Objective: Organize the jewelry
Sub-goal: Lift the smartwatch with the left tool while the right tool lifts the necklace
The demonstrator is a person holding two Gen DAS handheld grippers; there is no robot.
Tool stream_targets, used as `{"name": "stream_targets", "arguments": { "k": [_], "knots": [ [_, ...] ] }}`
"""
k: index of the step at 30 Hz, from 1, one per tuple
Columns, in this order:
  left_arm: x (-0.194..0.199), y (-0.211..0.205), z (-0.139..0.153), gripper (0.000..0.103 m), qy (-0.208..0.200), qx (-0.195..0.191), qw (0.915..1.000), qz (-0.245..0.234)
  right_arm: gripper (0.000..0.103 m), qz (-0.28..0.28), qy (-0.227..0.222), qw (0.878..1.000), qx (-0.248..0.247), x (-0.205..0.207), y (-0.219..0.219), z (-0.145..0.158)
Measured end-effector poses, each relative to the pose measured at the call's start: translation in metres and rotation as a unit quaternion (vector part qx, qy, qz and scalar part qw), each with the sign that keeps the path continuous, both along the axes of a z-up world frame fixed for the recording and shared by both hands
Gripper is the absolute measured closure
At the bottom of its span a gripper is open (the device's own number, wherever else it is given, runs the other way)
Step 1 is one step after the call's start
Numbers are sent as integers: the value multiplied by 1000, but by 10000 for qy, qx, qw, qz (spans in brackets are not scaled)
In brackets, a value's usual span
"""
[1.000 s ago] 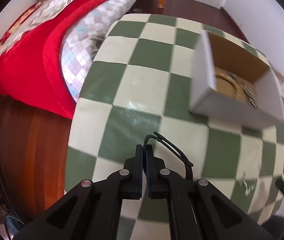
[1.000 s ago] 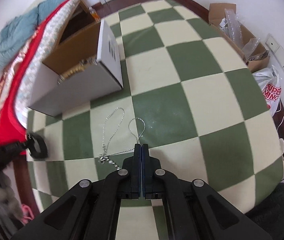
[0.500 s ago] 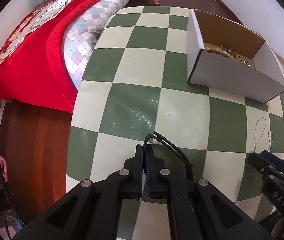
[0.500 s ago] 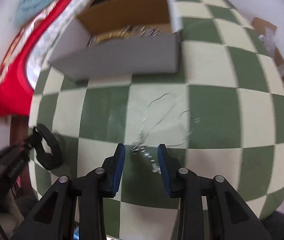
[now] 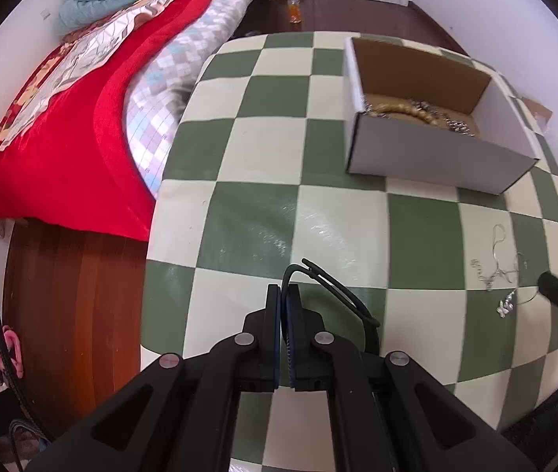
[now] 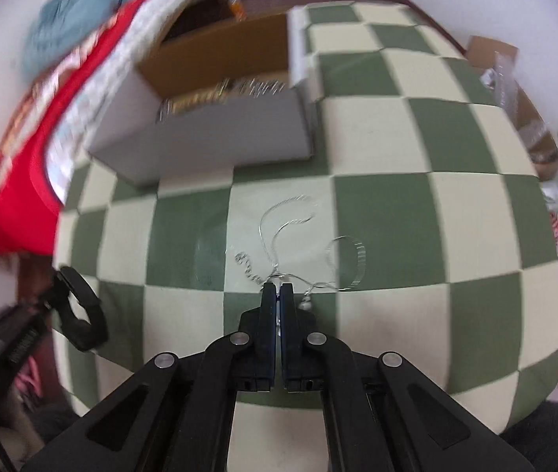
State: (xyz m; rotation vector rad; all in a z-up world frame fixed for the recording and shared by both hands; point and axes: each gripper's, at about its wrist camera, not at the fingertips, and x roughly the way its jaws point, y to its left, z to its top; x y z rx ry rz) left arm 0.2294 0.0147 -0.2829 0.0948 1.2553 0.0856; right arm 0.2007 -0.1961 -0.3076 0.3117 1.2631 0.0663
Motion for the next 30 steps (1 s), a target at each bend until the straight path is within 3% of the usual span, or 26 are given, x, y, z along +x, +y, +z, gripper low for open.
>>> {"name": "stream_targets", "arguments": {
  "k": [5,11,30],
  "knots": [
    [2,-5,17,103,-131,-92,9999,-66,102,-244,-265,9985,410,-8,-29,37],
    [5,-9,47,103,-355,-225,9991,-113,102,-232,-709,9957,555,-2,-41,88],
    [36,-22,134,103,-806,-513,9949,-312,103,148,-1788,9816,661,17,-30,227]
  ]
}}
